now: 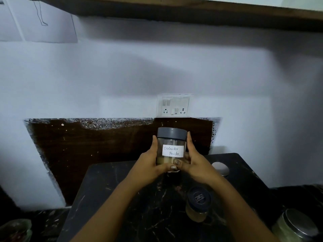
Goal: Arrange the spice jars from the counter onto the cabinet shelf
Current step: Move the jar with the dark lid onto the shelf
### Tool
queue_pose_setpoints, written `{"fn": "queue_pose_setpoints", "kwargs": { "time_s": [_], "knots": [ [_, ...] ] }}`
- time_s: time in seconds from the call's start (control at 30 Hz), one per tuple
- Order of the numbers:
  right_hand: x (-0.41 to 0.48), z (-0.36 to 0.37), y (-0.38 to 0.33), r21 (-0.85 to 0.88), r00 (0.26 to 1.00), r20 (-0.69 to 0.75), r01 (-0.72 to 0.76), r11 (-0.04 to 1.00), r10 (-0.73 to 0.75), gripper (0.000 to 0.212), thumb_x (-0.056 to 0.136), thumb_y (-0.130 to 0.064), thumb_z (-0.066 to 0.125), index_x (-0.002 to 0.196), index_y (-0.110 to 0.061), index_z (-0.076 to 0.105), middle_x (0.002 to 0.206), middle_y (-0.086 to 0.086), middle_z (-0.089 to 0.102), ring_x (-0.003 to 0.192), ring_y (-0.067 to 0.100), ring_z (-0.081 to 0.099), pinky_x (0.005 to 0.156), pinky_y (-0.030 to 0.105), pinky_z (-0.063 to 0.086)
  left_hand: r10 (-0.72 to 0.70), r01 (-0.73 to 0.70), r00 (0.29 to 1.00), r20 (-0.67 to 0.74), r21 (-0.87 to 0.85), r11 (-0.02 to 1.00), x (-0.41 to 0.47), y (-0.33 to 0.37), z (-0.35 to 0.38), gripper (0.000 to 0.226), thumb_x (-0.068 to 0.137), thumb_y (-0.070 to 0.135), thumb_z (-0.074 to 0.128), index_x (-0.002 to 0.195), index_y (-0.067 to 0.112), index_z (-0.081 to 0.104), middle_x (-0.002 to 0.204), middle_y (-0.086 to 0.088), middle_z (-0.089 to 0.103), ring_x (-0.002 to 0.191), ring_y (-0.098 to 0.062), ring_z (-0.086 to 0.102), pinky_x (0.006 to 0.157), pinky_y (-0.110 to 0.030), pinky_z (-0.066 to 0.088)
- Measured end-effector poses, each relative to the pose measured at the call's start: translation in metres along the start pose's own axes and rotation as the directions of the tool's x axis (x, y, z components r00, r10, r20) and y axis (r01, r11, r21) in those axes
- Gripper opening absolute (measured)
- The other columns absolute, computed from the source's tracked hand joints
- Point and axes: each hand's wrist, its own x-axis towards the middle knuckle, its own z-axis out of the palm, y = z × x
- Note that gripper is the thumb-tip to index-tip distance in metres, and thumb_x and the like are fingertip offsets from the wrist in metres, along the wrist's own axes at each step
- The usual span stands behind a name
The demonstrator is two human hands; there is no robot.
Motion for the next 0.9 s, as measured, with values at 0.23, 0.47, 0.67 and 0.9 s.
{"fn": "queue_pose_setpoints", "kwargs": {
  "time_s": [0.23,0.47,0.67,0.9],
  "knots": [
    [0.004,-0.016,-0.020,-0.101,0.984,-0.128,0.114,0.988,-0.127,0.100,0.091,-0.023,0.059,0.142,-0.042,-0.024,0.126,-0.021,0.047,0.108,-0.006,0.050,0.095,0.015,0.039,0.149,-0.132,0.985,-0.088,0.176,0.975,0.014,0.030,-0.007,0.094,0.088,0.028,0.062,0.147,0.022,-0.011,0.122,0.000,0.059,0.073,0.008,0.051,0.066,0.004,0.037],
    [0.026,-0.066,-0.074,-0.193,0.908,-0.285,0.261,0.946,-0.309,0.098,0.091,-0.021,0.060,0.142,-0.046,-0.019,0.124,-0.022,0.046,0.100,-0.011,0.049,0.076,-0.003,0.037,0.363,-0.301,0.892,-0.268,0.247,0.921,0.056,0.092,-0.039,0.080,0.087,0.026,0.063,0.134,0.046,0.001,0.132,0.006,0.054,0.100,0.000,0.050,0.073,0.004,0.037],
    [0.038,-0.118,-0.143,-0.305,0.770,-0.375,0.423,0.853,-0.516,0.096,0.090,-0.023,0.060,0.145,-0.039,-0.016,0.123,-0.019,0.041,0.109,-0.003,0.044,0.084,0.013,0.040,0.546,-0.428,0.771,-0.328,0.366,0.826,0.099,0.158,-0.076,0.085,0.085,0.031,0.064,0.150,0.025,0.010,0.131,0.001,0.057,0.108,-0.008,0.056,0.086,-0.013,0.045],
    [0.059,-0.181,-0.214,-0.438,0.562,-0.451,0.538,0.720,-0.694,0.098,0.086,-0.018,0.066,0.146,-0.044,-0.007,0.130,-0.002,0.044,0.117,0.013,0.052,0.098,0.034,0.047,0.738,-0.535,0.586,-0.335,0.524,0.663,0.135,0.240,-0.122,0.084,0.084,0.037,0.064,0.150,0.018,0.016,0.132,-0.002,0.055,0.112,-0.014,0.056,0.094,-0.027,0.048]
  ]
}}
